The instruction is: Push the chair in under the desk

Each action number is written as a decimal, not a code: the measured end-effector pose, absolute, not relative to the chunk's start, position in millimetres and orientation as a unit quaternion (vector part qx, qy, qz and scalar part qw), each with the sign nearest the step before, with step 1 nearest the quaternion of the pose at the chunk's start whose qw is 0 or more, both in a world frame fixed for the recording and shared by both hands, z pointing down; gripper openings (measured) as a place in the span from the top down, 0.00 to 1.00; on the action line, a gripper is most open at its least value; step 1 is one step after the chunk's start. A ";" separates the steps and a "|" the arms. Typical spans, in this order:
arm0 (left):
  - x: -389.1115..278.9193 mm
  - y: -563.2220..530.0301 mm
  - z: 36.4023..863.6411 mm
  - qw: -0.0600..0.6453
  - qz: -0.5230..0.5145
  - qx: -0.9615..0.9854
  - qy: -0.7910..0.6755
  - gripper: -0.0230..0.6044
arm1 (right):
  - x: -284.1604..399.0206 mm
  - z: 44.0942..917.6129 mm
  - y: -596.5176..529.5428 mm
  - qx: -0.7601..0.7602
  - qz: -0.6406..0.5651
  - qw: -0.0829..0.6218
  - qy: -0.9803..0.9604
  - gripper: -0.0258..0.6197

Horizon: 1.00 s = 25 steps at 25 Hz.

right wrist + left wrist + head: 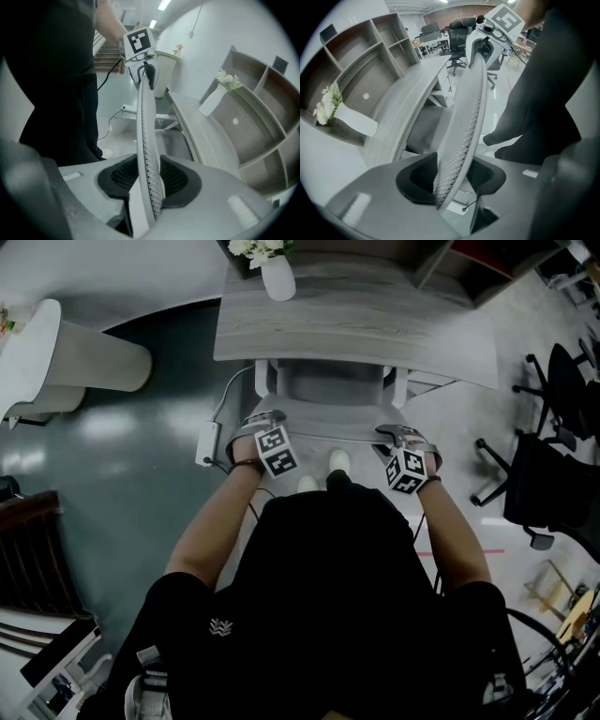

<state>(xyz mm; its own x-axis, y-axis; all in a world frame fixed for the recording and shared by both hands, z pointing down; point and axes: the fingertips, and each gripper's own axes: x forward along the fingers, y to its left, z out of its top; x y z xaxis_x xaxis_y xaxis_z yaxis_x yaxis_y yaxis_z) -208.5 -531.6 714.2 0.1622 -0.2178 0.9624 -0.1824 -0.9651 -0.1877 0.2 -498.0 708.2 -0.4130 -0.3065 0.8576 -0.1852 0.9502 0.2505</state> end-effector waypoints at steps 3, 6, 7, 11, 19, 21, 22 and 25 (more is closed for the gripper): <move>-207.5 -534.4 715.7 0.005 -0.639 -0.759 0.124 0.66 | 0.2 712.3 -501.2 0.127 -0.044 0.516 -0.846 0.74; -206.8 -534.8 716.0 0.004 -0.640 -0.760 0.119 0.66 | -0.7 714.7 -501.5 0.114 -0.028 0.514 -0.849 0.74; -206.5 -534.8 715.7 0.007 -0.636 -0.762 0.121 0.66 | -0.9 715.1 -501.1 0.113 -0.025 0.515 -0.849 0.74; -206.7 -533.2 714.0 0.030 -0.625 -0.768 0.136 0.65 | -2.1 715.7 -498.1 0.111 -0.016 0.522 -0.845 0.74; -209.7 -525.3 683.9 0.005 -0.565 -0.808 0.164 0.64 | -2.9 683.5 -488.2 0.097 0.050 0.495 -0.862 0.74; -209.7 -524.6 673.7 -0.028 -0.525 -0.834 0.168 0.62 | -8.4 662.0 -490.9 0.105 0.068 0.457 -0.881 0.74; -210.6 -523.8 668.4 -0.044 -0.504 -0.846 0.170 0.62 | -11.2 651.6 -493.8 0.115 0.072 0.439 -0.888 0.74; -216.3 -529.2 644.4 -0.078 -0.436 -0.874 0.201 0.62 | -18.6 626.3 -507.3 0.155 0.071 0.394 -0.903 0.74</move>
